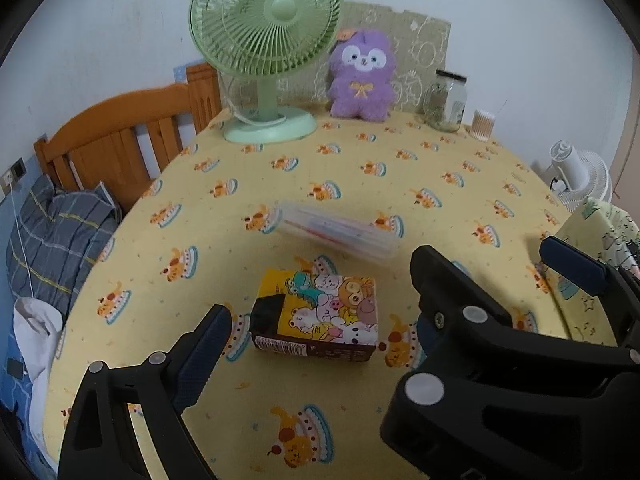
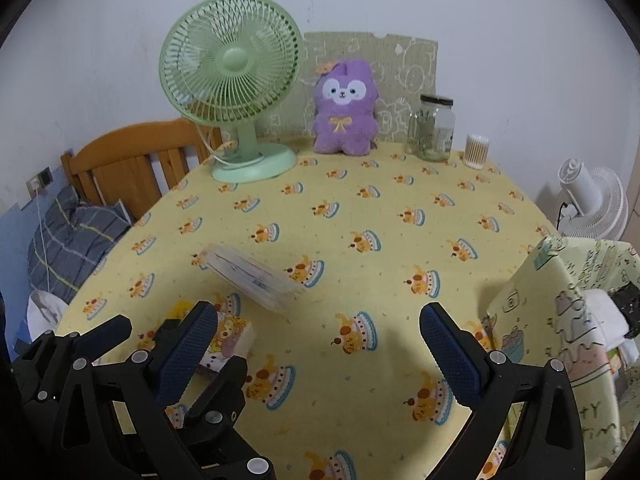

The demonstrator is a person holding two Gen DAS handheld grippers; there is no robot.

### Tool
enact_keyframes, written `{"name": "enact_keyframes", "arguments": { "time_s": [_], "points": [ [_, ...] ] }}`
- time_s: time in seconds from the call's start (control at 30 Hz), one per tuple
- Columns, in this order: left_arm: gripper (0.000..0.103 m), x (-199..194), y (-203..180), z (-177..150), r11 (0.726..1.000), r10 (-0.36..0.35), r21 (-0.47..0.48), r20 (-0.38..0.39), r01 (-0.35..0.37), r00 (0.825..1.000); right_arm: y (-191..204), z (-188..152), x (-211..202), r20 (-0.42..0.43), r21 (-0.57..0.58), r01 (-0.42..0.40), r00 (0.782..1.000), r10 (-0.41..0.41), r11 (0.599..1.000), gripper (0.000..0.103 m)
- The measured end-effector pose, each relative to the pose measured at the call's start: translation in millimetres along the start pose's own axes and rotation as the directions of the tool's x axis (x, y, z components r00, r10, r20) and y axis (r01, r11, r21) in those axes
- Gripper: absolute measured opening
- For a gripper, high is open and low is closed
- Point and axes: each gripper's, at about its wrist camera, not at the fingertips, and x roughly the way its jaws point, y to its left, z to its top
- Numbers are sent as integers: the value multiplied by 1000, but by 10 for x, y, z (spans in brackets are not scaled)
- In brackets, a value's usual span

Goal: Organize soft objects
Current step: 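Grasp the cartoon tissue pack with the left gripper while the right grasps the clear bag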

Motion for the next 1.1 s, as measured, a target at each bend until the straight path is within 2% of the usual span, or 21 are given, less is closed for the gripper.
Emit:
{"name": "enact_keyframes", "arguments": {
  "time_s": [0.17,0.47,0.57,0.67,0.83,0.97,1.1],
  "points": [
    [95,143,56,17,1000,19,-12,-37,-19,999,-14,-8,142,-30,11,-7,1000,8,1000,102],
    [95,322,91,18,1000,6,-21,-98,-8,995,4,-13,332,-73,-1,-12,997,12,1000,102],
    [87,371,104,20,1000,3,-27,-123,-7,992,-3,-16,376,-85,-5,-9,996,8,1000,102],
    [78,361,111,30,1000,5,-26,-108,-8,994,6,-16,411,-94,-2,-25,995,25,1000,102],
    [76,364,145,57,1000,-2,-24,-104,0,995,77,29,460,-113,-29,-36,993,32,999,102],
    [76,352,202,131,1000,28,16,-81,-27,996,146,84,487,-109,-37,-39,993,35,999,102],
    [76,384,281,187,999,31,35,-83,-28,996,235,153,578,-147,-55,-61,988,53,997,102]
  ]
}}
